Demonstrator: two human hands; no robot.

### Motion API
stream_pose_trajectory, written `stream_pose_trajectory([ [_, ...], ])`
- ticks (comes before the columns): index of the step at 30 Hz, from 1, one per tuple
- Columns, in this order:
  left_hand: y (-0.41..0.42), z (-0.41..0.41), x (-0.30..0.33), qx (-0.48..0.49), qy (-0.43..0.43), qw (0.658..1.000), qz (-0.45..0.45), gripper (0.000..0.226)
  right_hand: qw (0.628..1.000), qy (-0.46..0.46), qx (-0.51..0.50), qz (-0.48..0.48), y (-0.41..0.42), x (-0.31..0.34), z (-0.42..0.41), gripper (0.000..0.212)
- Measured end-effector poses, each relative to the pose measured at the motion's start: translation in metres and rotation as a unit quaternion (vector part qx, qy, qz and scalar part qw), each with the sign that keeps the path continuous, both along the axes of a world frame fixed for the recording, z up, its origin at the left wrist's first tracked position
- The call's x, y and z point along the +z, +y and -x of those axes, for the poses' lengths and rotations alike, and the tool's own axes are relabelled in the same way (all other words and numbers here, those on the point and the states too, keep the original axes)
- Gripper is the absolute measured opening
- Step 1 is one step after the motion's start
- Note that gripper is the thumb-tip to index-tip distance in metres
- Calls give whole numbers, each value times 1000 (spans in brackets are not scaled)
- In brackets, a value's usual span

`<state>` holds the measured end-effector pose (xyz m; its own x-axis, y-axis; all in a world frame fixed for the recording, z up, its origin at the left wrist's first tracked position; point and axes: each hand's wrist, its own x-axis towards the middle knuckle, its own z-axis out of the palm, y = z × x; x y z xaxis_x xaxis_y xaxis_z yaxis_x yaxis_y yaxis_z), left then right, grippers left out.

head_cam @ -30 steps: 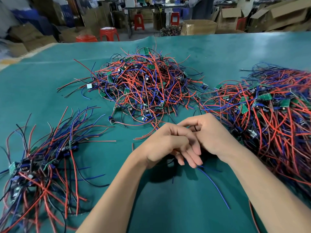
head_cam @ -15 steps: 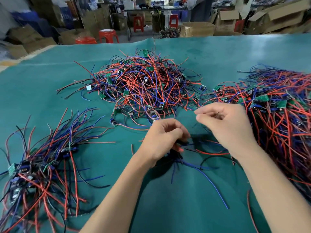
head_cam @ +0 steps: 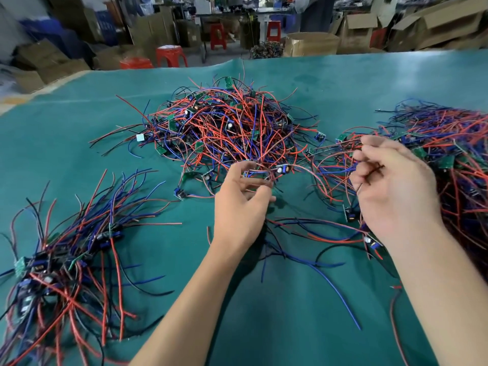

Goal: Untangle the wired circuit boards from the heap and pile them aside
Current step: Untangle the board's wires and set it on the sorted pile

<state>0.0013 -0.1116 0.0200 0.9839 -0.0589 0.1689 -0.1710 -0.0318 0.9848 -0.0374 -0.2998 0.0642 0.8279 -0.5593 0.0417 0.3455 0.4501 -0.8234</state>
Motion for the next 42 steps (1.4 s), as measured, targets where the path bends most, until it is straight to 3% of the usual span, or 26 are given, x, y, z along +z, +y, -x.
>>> stream_pose_trajectory([
  [4, -2, 1, -4, -8, -49, 995, -87, 39, 992, -20, 120, -23, 6, 4, 3, 14],
  [6, -3, 1, -6, -16, -58, 993, -106, 41, 984, -32, 174, -22, 10, 5, 5, 18],
  [9, -6, 4, -5, -4, -81, 989, -124, 24, 967, -48, 248, -47, 11, 8, 9, 25],
  [11, -6, 5, -4, 19, -114, 981, -158, 10, 966, -50, 248, -50, 10, 7, 9, 23],
  [13, -6, 6, -4, 28, -141, 974, -175, 18, 980, -23, 194, -24, 8, 3, 7, 14],
  [15, -6, 6, -3, 42, -165, 969, -178, 25, 993, 21, 85, 76, 4, -2, 3, 8],
  [18, -5, 4, -1, 66, -186, 965, -174, 21, 951, 37, -71, 300, 4, -10, -2, 4],
  [19, -6, 3, -1, 53, -175, 972, -149, 19, 935, 39, -74, 346, 8, -13, -3, 8],
  [22, -5, 1, -2, 22, -118, 989, -83, 15, 903, 73, -30, 423, 19, -21, -3, 48],
  [25, -5, 1, 0, 20, -110, 992, -60, 8, 933, 75, 126, 328, 19, -18, -4, 70],
  [28, -4, 2, 0, 11, -124, 991, -51, 10, 902, 48, 250, 347, 23, -20, -1, 55],
  [30, -4, 2, 0, -1, -128, 989, -70, 11, 894, 44, 225, 386, 31, -25, -1, 39],
  [32, -6, 4, 0, -18, -132, 987, -93, 13, 912, 37, 154, 379, 36, -28, -1, 15],
  [35, -9, 5, -2, -30, -128, 982, -139, 18, 940, 32, 83, 330, 33, -25, -1, 17],
  [38, -8, 5, -2, -4, -133, 976, -174, 17, 983, 21, 119, 138, 23, -12, 1, 6],
  [40, -6, 6, -2, 5, -160, 964, -212, 26, 988, 3, 153, -18, 12, -3, 2, 12],
  [42, -5, 6, -3, 0, -192, 947, -257, 38, 981, -11, 164, -107, 2, 4, 3, 14],
])
